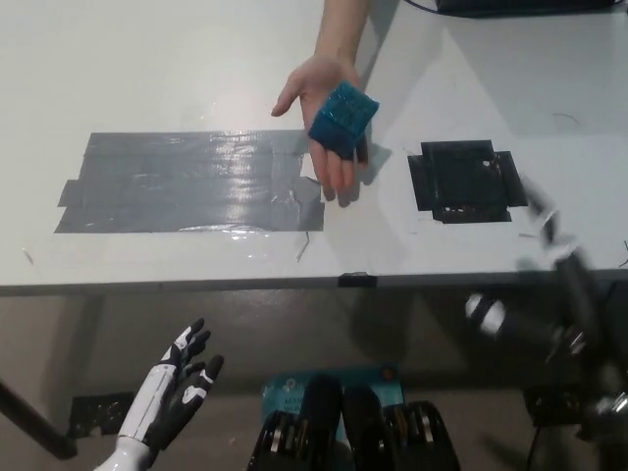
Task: A person hands a rubik's cube to the robot and rhe robot picks it up with its right hand and places it on the black spot on the desk infron tof it
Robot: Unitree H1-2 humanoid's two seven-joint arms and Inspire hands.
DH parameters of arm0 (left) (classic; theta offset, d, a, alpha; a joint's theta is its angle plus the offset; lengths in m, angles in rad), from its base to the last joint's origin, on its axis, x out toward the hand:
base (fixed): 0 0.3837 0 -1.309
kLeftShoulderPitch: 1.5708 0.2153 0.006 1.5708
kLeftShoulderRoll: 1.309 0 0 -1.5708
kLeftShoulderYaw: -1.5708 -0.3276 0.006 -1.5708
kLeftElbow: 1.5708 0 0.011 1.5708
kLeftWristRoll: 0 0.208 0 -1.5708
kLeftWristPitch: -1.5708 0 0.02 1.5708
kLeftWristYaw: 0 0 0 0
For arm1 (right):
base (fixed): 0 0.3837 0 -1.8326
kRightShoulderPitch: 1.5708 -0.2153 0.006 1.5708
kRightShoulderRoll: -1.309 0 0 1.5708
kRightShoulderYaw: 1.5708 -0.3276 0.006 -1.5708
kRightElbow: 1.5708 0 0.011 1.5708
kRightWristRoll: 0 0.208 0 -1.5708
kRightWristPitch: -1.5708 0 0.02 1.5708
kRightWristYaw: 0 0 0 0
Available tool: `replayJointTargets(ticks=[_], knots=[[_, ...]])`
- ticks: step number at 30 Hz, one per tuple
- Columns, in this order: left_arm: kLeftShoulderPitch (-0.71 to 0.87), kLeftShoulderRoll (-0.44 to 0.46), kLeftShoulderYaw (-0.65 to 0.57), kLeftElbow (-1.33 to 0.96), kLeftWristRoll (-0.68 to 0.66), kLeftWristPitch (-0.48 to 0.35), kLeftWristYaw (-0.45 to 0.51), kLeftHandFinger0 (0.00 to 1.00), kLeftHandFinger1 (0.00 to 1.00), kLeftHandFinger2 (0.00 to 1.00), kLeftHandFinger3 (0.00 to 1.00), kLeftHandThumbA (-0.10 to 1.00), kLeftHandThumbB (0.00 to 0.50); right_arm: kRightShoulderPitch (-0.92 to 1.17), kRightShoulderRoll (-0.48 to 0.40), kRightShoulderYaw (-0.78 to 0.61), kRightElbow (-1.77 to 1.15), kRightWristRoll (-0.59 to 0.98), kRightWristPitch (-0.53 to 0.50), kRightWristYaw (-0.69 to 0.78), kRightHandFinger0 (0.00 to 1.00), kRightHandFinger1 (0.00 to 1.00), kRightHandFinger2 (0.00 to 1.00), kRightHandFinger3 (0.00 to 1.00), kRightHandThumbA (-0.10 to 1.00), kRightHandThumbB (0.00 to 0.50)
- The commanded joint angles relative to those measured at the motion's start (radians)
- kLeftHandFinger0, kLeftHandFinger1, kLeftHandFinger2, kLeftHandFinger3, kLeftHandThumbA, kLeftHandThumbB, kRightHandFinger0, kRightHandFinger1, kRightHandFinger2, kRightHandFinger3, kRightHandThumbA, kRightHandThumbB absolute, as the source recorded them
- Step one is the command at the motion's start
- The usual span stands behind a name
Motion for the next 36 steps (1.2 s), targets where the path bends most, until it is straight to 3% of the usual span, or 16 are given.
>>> replayJointTargets(ticks=[1, 5, 7, 11, 14, 17, 22, 23, 27, 29, 32, 36], knots=[[-0.024, 0.015, -0.001, -0.027, 0.014, -0.027, -0.014, 0.95, 1.00, 1.00, 1.00, 0.83, 0.122, -0.219, -0.070, -0.056, -0.093, 0.068, 0.182, 0.087, 1.00, 1.00, 1.00, 1.00, 1.00, 0.295], [-0.028, 0.016, -0.003, -0.024, 0.008, -0.029, -0.022, 0.95, 1.00, 1.00, 1.00, 0.83, 0.117, -0.380, -0.120, -0.017, 0.033, 0.061, 0.237, 0.158, 1.00, 1.00, 1.00, 1.00, 0.99, 0.318], [-0.028, 0.016, -0.004, -0.024, 0.006, -0.030, -0.024, 0.96, 1.00, 1.00, 1.00, 0.82, 0.120, -0.472, -0.136, 0.020, 0.131, 0.054, 0.290, 0.207, 1.00, 1.00, 1.00, 1.00, 0.98, 0.366], [-0.027, 0.015, -0.002, -0.033, 0.003, -0.018, -0.030, 0.97, 1.00, 1.00, 1.00, 0.82, 0.125, -0.591, -0.121, 0.067, 0.286, 0.086, 0.318, 0.258, 1.00, 1.00, 1.00, 1.00, 0.91, 0.368], [-0.033, 0.014, -0.001, -0.037, 0.005, -0.009, -0.032, 0.98, 1.00, 1.00, 1.00, 0.83, 0.137, -0.684, -0.121, 0.130, 0.413, 0.050, 0.295, 0.291, 1.00, 1.00, 1.00, 1.00, 0.93, 0.382], [-0.031, 0.016, -0.001, -0.048, 0.008, -0.011, -0.033, 0.97, 1.00, 1.00, 1.00, 0.83, 0.125, -0.757, -0.099, 0.169, 0.527, 0.052, 0.335, 0.320, 1.00, 1.00, 1.00, 1.00, 1.00, 0.450], [-0.034, 0.016, -0.006, -0.061, 0.019, 0.000, -0.034, 0.96, 1.00, 1.00, 1.00, 0.83, 0.127, -0.861, -0.046, 0.176, 0.781, 0.095, 0.333, 0.360, 1.00, 1.00, 1.00, 1.00, 0.97, 0.422], [-0.036, 0.016, -0.008, -0.062, 0.020, 0.002, -0.035, 0.96, 1.00, 1.00, 1.00, 0.84, 0.128, -0.878, -0.042, 0.182, 0.819, 0.088, 0.339, 0.365, 1.00, 1.00, 1.00, 1.00, 1.00, 0.447], [-0.046, 0.016, -0.008, -0.057, 0.023, -0.004, -0.036, 0.96, 1.00, 1.00, 1.00, 0.84, 0.131, -0.931, -0.015, 0.165, 0.967, 0.111, 0.324, 0.375, 1.00, 1.00, 1.00, 1.00, 0.97, 0.475], [-0.049, 0.014, -0.006, -0.053, 0.026, -0.011, -0.035, 0.95, 1.00, 1.00, 1.00, 0.85, 0.137, -0.948, -0.003, 0.162, 1.021, 0.113, 0.309, 0.371, 1.00, 1.00, 1.00, 1.00, 0.97, 0.465], [-0.049, 0.012, -0.005, -0.064, 0.024, 0.003, -0.040, 0.96, 1.00, 1.00, 1.00, 0.85, 0.140, -0.969, -0.002, 0.184, 1.082, 0.080, 0.293, 0.354, 1.00, 1.00, 1.00, 1.00, 1.00, 0.492], [-0.052, 0.014, -0.005, -0.065, 0.025, 0.003, -0.042, 0.97, 1.00, 1.00, 1.00, 0.84, 0.133, -0.982, -0.015, 0.213, 1.117, 0.044, 0.279, 0.332, 1.00, 1.00, 1.00, 1.00, 0.99, 0.425]])
